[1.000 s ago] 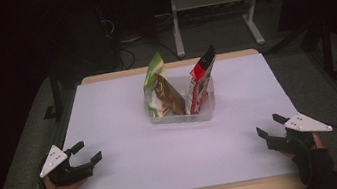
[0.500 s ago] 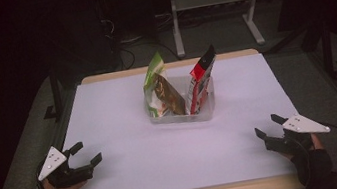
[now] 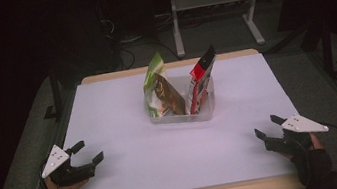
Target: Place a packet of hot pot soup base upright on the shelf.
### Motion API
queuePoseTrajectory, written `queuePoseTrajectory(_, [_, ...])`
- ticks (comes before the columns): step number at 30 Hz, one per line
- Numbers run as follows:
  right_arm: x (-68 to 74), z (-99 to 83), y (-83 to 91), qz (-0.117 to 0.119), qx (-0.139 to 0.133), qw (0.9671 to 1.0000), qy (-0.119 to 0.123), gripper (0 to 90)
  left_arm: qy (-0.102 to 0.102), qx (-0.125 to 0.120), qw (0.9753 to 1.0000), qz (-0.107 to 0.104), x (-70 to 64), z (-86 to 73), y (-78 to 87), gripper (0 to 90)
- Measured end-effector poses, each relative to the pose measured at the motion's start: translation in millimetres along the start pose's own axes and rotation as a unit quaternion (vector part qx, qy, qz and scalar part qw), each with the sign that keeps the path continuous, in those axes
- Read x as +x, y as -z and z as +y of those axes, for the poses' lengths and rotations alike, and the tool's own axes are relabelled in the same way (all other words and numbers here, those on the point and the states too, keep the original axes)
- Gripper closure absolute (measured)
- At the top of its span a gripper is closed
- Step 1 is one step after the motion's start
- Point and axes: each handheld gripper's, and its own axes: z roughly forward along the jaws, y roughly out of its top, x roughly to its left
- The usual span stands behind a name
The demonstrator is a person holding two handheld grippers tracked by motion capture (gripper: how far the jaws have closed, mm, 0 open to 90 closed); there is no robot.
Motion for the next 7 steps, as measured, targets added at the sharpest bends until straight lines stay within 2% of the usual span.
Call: queuePoseTrajectory(7, [1.3, -0.4, 0.2, 0.001, 0.003, 1.0, -0.001, 25.2, -0.002, 0.005, 1.0, -0.001, -1.3, 0.5, -3.1, 14.5])
